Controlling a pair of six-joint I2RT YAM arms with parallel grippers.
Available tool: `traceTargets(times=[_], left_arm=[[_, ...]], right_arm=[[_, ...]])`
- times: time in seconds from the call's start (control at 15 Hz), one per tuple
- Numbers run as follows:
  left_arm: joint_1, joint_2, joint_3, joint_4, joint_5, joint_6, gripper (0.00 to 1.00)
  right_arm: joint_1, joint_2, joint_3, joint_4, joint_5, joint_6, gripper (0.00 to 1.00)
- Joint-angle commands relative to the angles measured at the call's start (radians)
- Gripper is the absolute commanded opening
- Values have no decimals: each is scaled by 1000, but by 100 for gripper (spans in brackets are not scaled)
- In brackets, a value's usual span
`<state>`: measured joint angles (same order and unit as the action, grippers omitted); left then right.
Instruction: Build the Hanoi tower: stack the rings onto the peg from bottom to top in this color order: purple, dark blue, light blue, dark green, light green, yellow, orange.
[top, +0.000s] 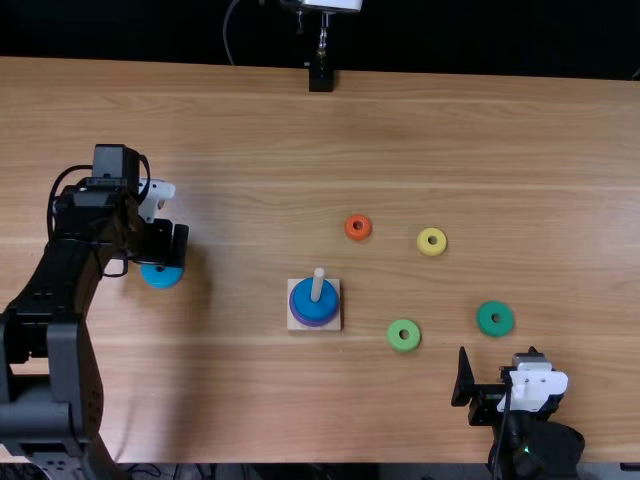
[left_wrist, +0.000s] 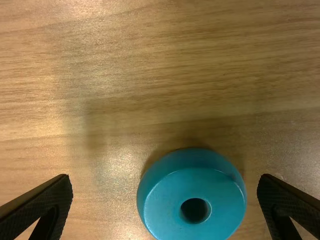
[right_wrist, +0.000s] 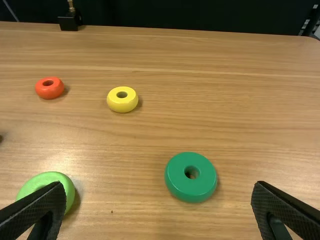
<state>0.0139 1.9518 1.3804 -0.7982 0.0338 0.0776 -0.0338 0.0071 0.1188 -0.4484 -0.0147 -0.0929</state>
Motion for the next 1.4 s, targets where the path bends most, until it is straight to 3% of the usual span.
traceTargets(times=[0.0,1.13,1.2,1.27,1.33], left_arm=[[1,33,-29,-1,12,13,100],[-11,67,-41,-23,12,11,100],[-11,67,-41,-34,12,11,89],[-12,65,-41,-39,14,11,35],[-15,64,-41,-37,14,13,0]], right_arm=[[-12,-7,-119,-63,9,3,100],[-12,-7,-119,-63,9,3,100],[-12,-7,-119,-63,9,1,100],[-12,-7,-119,-63,9,3,100],[-12,-7,-119,-63,9,3,100]])
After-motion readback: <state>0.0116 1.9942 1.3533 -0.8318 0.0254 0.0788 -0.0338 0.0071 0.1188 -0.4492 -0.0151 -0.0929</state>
